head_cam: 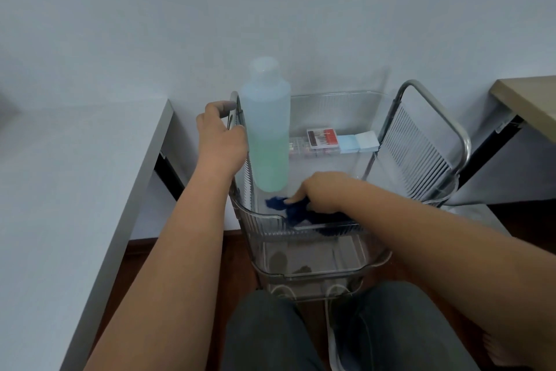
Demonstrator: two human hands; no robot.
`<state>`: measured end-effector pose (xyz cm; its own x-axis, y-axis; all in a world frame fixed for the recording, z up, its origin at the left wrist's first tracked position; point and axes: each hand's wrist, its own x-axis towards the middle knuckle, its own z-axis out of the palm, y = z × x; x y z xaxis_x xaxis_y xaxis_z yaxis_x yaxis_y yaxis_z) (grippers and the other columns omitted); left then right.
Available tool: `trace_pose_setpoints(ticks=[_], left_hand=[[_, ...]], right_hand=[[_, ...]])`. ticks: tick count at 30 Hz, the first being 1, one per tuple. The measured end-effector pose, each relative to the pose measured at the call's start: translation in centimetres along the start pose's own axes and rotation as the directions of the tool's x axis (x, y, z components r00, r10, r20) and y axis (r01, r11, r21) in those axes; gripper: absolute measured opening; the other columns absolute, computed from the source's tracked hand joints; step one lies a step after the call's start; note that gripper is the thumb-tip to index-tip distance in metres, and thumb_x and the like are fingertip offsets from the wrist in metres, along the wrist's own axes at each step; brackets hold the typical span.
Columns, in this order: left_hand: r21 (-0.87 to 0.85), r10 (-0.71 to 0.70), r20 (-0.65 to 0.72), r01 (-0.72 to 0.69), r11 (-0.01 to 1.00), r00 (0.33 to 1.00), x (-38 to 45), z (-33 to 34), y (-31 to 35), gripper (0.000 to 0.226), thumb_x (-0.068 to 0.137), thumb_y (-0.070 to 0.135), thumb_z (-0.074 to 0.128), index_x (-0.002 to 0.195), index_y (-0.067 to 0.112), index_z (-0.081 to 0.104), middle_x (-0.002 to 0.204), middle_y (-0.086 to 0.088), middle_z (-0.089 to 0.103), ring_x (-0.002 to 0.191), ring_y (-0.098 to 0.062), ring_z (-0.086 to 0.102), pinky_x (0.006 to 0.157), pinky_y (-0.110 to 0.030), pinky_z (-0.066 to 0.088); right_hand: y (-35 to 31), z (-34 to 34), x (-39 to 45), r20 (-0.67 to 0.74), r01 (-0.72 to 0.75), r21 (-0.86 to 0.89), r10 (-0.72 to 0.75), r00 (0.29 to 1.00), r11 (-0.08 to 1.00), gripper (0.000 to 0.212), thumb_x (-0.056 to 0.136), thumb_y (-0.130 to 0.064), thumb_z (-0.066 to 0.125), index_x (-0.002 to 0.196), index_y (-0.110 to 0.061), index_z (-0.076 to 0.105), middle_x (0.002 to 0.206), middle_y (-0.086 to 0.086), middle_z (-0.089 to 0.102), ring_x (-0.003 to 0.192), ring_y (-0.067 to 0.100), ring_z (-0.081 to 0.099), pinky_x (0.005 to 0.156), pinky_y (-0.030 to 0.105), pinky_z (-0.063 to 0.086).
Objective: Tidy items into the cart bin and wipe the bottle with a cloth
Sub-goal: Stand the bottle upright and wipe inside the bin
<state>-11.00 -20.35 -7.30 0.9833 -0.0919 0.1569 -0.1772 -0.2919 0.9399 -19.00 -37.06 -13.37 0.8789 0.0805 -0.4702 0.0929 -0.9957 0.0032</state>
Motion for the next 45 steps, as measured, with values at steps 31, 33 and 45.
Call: trace_pose_setpoints(ticks=[31,33,45], left_hand=[[-0.032,-0.003,-0.064,0.001,0.999,0.998,0.8,-0.4,-0.8,0.034,0.087,0.006,0.056,0.110,0.030,0.049,0.128,0.003,0.051,0.085,0.005,0.051,0.062,-0.007,0.034],[-0.033,-0.007,-0.062,0.005,0.999,0.998,0.8,-0.4,-0.7,0.035,0.086,0.006,0.056,0.110,0.030,0.050,0.128,0.004,0.051,0.086,0.007,0.051,0.061,-0.005,0.032],[-0.035,-0.004,-0.083,0.001,0.999,0.997,0.7,0.0,-1.1,0.031,0.091,0.003,0.055,0.111,0.026,0.051,0.126,0.002,0.048,0.057,0.031,0.044,0.045,0.003,0.033]], right_hand=[[-1.8,-1.6,-2.8,0.080,-0.192,0.142,0.183,0.980,0.971,0.032,0.086,-0.017,0.068,0.118,-0.013,0.069,0.118,0.010,0.066,0.106,0.029,0.062,0.086,0.030,0.047],[1.1,-1.2,-4.4,0.157,-0.277,0.008,0.273,0.949,0.961,0.033,0.088,-0.019,0.065,0.120,-0.009,0.066,0.117,0.011,0.064,0.107,0.028,0.061,0.086,0.030,0.047],[-2.2,0.8,0.0,-0.074,-0.242,0.196,0.261,0.963,0.950,0.055,0.089,-0.023,0.063,0.140,-0.022,0.044,0.128,0.014,0.056,0.115,0.033,0.056,0.092,0.042,0.047]])
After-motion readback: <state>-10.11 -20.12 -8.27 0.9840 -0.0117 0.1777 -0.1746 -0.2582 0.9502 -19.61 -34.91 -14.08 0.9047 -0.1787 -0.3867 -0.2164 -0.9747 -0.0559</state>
